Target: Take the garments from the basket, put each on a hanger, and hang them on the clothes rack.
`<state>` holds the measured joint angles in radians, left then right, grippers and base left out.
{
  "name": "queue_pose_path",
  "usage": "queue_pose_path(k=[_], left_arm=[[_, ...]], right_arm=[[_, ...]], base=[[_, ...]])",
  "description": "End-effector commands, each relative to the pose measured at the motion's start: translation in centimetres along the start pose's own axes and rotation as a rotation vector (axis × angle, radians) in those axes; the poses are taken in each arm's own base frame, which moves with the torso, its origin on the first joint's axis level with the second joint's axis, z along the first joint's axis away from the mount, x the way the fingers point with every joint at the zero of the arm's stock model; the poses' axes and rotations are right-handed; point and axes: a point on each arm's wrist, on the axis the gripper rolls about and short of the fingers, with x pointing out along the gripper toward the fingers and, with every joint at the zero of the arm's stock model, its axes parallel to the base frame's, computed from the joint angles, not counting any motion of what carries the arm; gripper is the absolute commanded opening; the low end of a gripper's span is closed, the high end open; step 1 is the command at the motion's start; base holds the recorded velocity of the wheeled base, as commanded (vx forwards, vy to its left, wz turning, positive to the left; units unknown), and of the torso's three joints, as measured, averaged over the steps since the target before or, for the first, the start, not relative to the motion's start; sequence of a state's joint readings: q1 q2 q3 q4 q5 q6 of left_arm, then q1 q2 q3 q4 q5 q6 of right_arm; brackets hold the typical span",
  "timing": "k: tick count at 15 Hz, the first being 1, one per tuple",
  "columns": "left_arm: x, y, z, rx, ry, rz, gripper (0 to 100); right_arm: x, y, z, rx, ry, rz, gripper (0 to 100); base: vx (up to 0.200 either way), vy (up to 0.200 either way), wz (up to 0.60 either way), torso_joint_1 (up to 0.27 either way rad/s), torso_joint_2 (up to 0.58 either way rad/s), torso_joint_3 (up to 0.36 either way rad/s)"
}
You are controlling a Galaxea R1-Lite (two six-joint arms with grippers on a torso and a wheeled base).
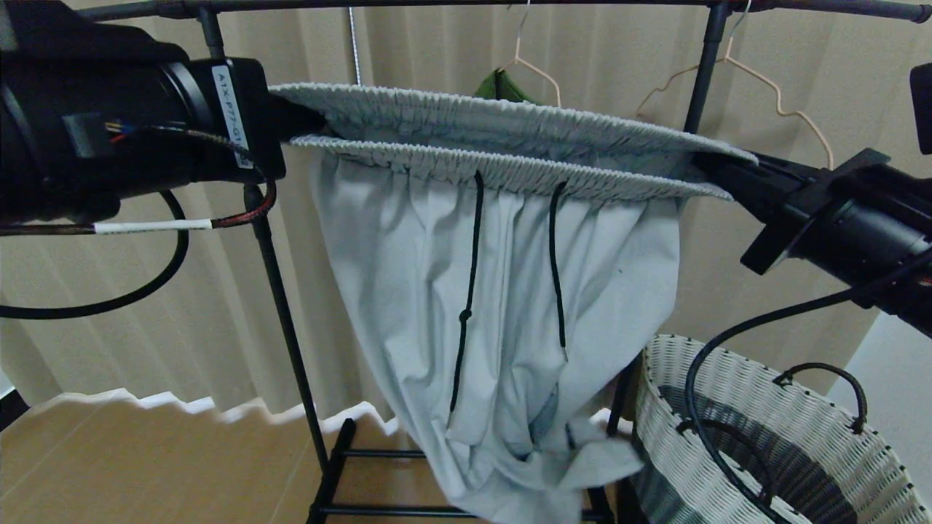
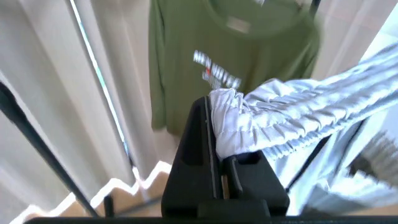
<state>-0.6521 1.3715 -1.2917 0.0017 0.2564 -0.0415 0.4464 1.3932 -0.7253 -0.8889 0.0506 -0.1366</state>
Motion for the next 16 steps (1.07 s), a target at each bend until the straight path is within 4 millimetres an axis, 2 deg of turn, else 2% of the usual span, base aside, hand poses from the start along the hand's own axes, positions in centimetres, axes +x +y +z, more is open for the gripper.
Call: queue_pose_path(k=[1,3,4,7,9,11,14,16], left_arm=[[0.6,-0.2,0.1,-0.007,0.003,0.003,0],[0.6,-0.2,0.0,-0.025,0.004,0.003,0],[0.5,-0.2,0.6,-0.050,-0.020,0.002,0],[0.4,-0.1,0.8,-0.069,-0.035,0.002,0],[0.7,-0.2,-0.7,-0.055,0.014,0.003,0],[1.1,-0.4,-1.3,-0.050,0.038,-0.002,0],[1.5,-1.3,-1.7,-0.048,0.054,-0.030,0],[3.8,-2.2,-2.0,-0.071,0.039,-0.040,0]], right_arm=[[1.2,-1.4,0.0,-0.016,-0.001,-0.054,0],[1.7,-2.1,0.1,-0.021,-0.005,-0.081,0],[2.8,-3.2,0.4,-0.032,-0.021,-0.114,0],[3.4,-3.3,0.5,-0.033,-0.027,-0.117,0],[3.4,-3.3,0.2,-0.032,-0.018,-0.115,0],[3.2,-3.3,0.3,-0.032,-0.019,-0.117,0],[2.2,-3.2,1.4,-0.032,-0.024,-0.115,0],[-1.4,-2.8,3.5,-0.016,0.078,-0.097,0]], base=[[0.000,0.000,0.00,0.000,0.00,0.000],[0.000,0.000,0.00,0.000,0.00,0.000],[0.000,0.000,0.00,0.000,0.00,0.000],[0.000,0.000,0.00,0.000,0.00,0.000],[0.000,0.000,0.00,0.000,0.00,0.000],[0.000,0.000,0.00,0.000,0.00,0.000],[0.000,0.000,0.00,0.000,0.00,0.000],[0.000,0.000,0.00,0.000,0.00,0.000]])
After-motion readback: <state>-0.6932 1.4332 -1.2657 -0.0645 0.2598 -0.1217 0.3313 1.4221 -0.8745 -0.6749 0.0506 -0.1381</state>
